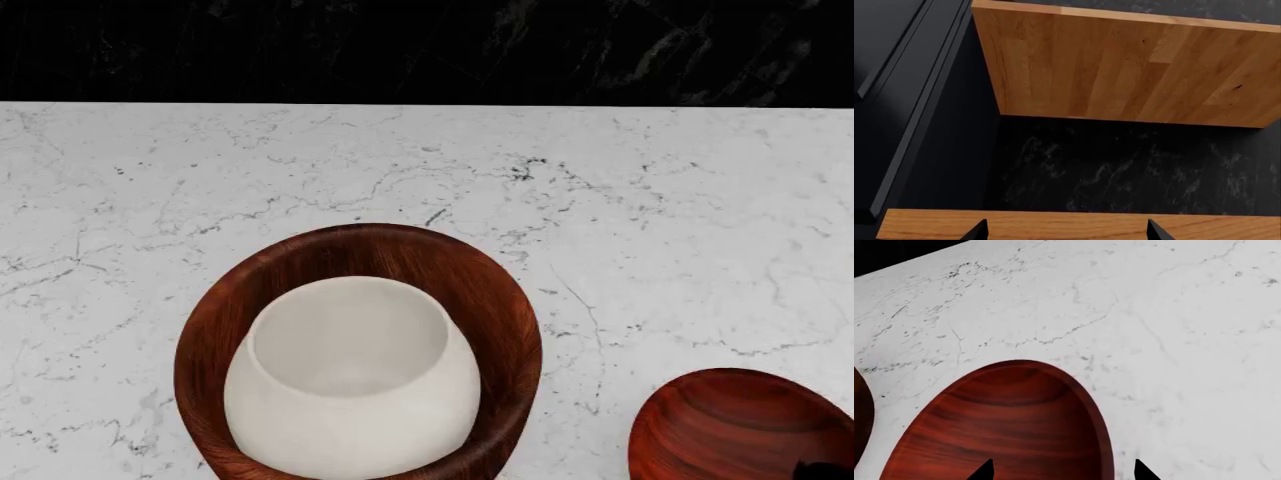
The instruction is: Stack the bowls from largest to smallest.
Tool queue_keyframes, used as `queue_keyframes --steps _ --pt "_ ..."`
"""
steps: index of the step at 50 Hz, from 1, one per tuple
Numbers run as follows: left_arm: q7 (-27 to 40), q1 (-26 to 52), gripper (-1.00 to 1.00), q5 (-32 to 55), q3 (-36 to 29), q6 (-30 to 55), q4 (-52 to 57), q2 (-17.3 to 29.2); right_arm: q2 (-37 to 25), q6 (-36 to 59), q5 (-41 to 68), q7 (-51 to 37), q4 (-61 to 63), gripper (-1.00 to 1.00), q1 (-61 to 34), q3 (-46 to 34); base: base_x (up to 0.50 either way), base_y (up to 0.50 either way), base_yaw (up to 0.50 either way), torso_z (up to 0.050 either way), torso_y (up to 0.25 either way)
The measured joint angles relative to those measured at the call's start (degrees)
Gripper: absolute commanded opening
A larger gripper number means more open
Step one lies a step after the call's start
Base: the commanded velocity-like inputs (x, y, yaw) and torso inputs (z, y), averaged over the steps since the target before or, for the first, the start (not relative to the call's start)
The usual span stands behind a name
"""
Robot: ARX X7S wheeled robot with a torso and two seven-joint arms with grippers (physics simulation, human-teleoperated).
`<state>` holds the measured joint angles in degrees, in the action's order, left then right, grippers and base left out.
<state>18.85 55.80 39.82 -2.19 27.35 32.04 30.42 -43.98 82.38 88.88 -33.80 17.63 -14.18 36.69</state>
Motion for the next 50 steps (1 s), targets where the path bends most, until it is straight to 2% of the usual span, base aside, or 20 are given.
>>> queue_keyframes --steps 30,31,50 --pt "0.24 0.0 1.0 0.07 -0.32 -0.18 0.2 0.34 1.96 -7.03 -10.47 9.7 -1.78 1.0 4.57 -3.83 0.0 0.0 0.0 0.0 0.0" --pt "0.25 0.0 1.0 0.07 -0.34 -0.19 0.19 0.35 1.97 -7.16 -10.62 9.83 -1.83 -1.0 4.66 -3.9 0.0 0.0 0.0 0.0 0.0" --pt "0.35 0.28 1.0 0.22 -0.61 -0.32 0.07 0.35 1.43 -8.55 -9.54 10.2 -1.07 -1.0 5.18 -3.29 0.0 0.0 0.0 0.0 0.0"
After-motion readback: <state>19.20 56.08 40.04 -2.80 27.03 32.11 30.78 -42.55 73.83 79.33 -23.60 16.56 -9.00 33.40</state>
